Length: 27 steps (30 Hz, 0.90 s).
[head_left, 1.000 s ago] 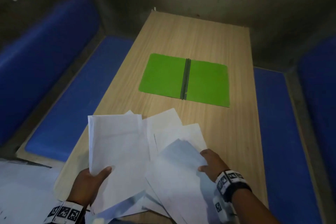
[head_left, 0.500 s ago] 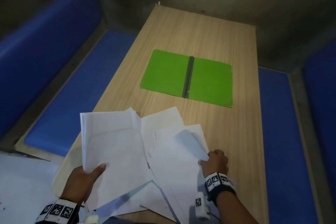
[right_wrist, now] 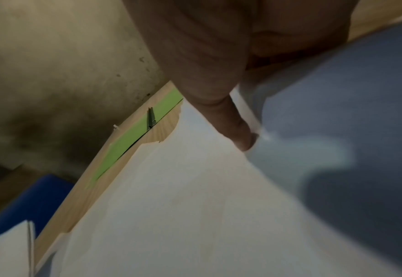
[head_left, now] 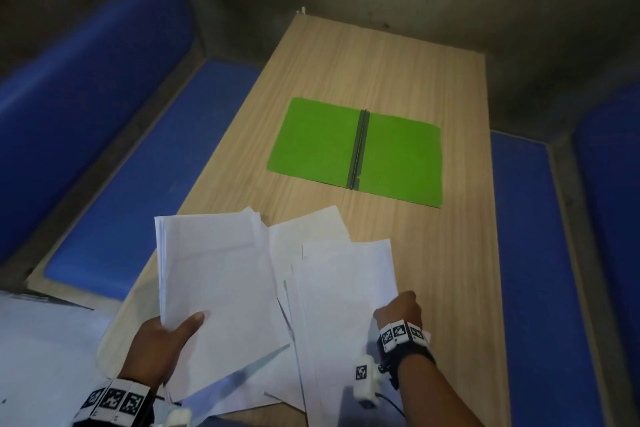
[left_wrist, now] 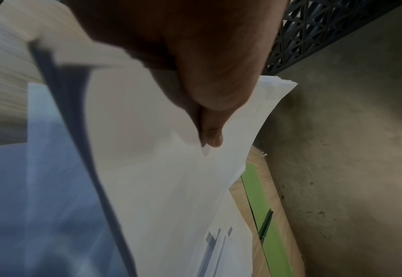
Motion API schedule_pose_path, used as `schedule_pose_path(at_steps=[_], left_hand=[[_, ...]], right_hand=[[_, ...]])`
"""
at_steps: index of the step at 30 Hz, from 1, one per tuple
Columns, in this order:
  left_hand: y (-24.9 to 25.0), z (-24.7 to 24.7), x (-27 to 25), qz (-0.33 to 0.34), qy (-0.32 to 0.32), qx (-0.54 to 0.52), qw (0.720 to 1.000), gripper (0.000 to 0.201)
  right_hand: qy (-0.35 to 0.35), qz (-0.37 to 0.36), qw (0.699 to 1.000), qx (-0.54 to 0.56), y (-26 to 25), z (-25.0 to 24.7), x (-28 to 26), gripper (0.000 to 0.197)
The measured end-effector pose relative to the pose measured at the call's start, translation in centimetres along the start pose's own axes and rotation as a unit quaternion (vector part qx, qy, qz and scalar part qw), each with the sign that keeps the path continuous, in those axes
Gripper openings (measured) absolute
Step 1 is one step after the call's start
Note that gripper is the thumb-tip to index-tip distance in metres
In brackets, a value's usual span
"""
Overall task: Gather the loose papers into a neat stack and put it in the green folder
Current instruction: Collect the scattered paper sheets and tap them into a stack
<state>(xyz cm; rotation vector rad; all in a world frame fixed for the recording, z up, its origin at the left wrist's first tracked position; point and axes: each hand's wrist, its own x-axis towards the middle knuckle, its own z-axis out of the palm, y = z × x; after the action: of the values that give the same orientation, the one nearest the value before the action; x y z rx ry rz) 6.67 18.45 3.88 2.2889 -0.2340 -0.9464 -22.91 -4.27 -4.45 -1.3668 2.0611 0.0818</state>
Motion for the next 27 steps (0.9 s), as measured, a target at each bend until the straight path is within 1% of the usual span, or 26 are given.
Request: schedule_pose_path(at_steps=[2,4,5,6,7,9,10,11,13,15,17,19,20,21,22,24,27], left_hand=[[-0.2,-0.1,0.1,-0.002,0.000,0.000,1.000,0.034],[-0.4,-0.2,0.1,-0.003,0.002,-0.002,1.000,0.033],[-0.4,-0.3,0.1,-0.003,0.004,-0.002,1.000,0.031],[-0.4,-0.4,0.1,-0.005,0.006,-0.002,1.000,0.030],[-0.4,-0.5,0.1,-0.008,0.009,0.000,1.000,0.031],[-0.5,-0.8,0.1,-0.014,0.012,0.003,1.000,0.031],[-0.6,-1.0,0.2,-0.014,0.014,0.006,1.000,0.031],[-0.7,-1.1,0.2,-0.013,0.015,0.008,1.000,0.032],[-0.8,-1.4,0.3,-0.013,0.020,0.013,1.000,0.035],[-0.9,-1.7,0.4,-0.020,0.022,0.017,0.999,0.037],[-1.0,-1.8,0.5,-0.024,0.021,0.017,0.999,0.040],[-1.1,-1.9,0.7,-0.020,0.020,0.015,0.999,0.041],[-1.1,-1.9,0.6,-0.018,0.021,0.013,1.000,0.040],[-1.1,-1.9,0.6,-0.015,0.020,0.009,1.000,0.038],[-1.1,-2.0,0.5,-0.013,0.022,0.004,1.000,0.036],[-1.1,-2.2,0.3,-0.007,0.024,-0.011,1.000,0.032],[-1.3,-2.5,0.1,-0.002,0.024,-0.023,0.999,0.028]], right_hand=[[-0.013,-0.023,1.000,0.001,0.2,-0.1,0.0,0.027],[-0.037,-0.060,0.997,0.007,0.4,-0.6,-0.2,0.035],[-0.051,-0.085,0.995,0.025,0.5,-1.0,-0.2,0.042],[-0.062,-0.110,0.990,0.058,0.5,-1.7,-0.4,0.043],[-0.069,-0.139,0.984,0.090,0.4,-2.5,-0.6,0.036],[-0.066,-0.182,0.969,0.153,0.1,-4.9,-1.1,0.013],[-0.068,-0.194,0.963,0.175,-0.1,-6.1,-1.1,0.010],[-0.075,-0.203,0.955,0.201,-0.2,-7.3,-1.1,0.012],[-0.118,-0.212,0.947,0.210,-0.3,-9.0,-0.7,0.014],[-0.159,-0.215,0.953,0.141,0.0,-9.3,-0.2,0.014],[-0.169,-0.217,0.960,0.042,1.0,-8.1,0.8,0.020],[-0.163,-0.240,0.953,-0.090,2.0,-6.0,1.1,0.042],[-0.163,-0.253,0.943,-0.145,2.5,-4.9,1.1,0.054],[-0.163,-0.265,0.932,-0.184,2.9,-3.9,1.0,0.061],[-0.159,-0.277,0.923,-0.213,3.1,-3.1,0.6,0.060],[-0.152,-0.290,0.915,-0.238,3.4,-2.1,-0.1,0.047],[-0.144,-0.275,0.919,-0.241,3.4,-1.3,-1.1,0.026]])
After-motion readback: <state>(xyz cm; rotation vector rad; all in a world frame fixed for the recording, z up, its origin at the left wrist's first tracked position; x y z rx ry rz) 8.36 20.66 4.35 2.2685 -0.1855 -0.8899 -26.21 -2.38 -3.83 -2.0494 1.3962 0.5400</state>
